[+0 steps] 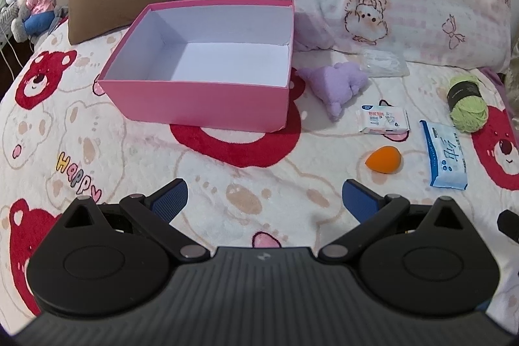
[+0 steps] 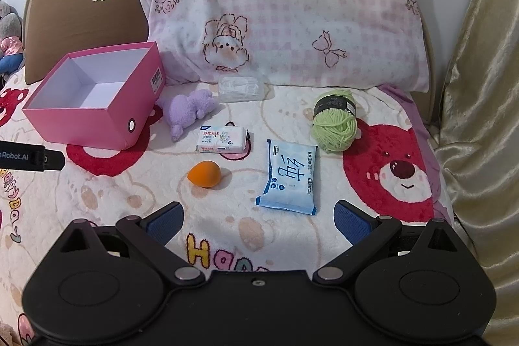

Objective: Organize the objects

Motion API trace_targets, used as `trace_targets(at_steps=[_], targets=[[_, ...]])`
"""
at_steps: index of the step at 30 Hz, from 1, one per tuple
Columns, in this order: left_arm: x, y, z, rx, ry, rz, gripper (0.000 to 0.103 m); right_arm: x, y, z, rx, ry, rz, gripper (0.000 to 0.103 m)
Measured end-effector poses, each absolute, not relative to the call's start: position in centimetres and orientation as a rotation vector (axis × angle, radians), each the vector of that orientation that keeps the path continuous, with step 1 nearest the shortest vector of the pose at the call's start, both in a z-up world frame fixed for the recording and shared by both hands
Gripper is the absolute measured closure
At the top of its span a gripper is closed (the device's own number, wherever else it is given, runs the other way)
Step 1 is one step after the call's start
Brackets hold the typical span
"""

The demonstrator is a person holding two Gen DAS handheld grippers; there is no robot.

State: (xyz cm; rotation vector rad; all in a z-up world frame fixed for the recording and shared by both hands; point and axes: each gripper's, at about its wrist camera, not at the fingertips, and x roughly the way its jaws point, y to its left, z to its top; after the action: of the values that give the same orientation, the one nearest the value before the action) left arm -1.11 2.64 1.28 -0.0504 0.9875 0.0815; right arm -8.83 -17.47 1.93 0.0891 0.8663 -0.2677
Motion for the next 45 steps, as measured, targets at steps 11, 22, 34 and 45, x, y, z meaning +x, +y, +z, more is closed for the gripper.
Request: trace_targets(at_steps=[11,22,34,45], targets=[[-2.1,0.8,2.9,-0.007,0.957,0.074,0.000,-9.6,-17.7,1.7,0.097,0.877,-0.260,0.003],[-2.9,-0.4,5.4,0.004,0.899,0.019,0.000,-9.6,-19.5,2.3,0.108,0.867,-0.228,0.003],[-0.4,-7.6,7.9,0.129,0.878,-0.085,0.000,-7.9,-23.9,5.1,0.140,0.873,-0.047,0.005],[3.5,-13.2,7.2,0.184,0.868,-0.081,0.000,-6.4,-26.6,5.0,0.091,0.815,0.018,0.005]])
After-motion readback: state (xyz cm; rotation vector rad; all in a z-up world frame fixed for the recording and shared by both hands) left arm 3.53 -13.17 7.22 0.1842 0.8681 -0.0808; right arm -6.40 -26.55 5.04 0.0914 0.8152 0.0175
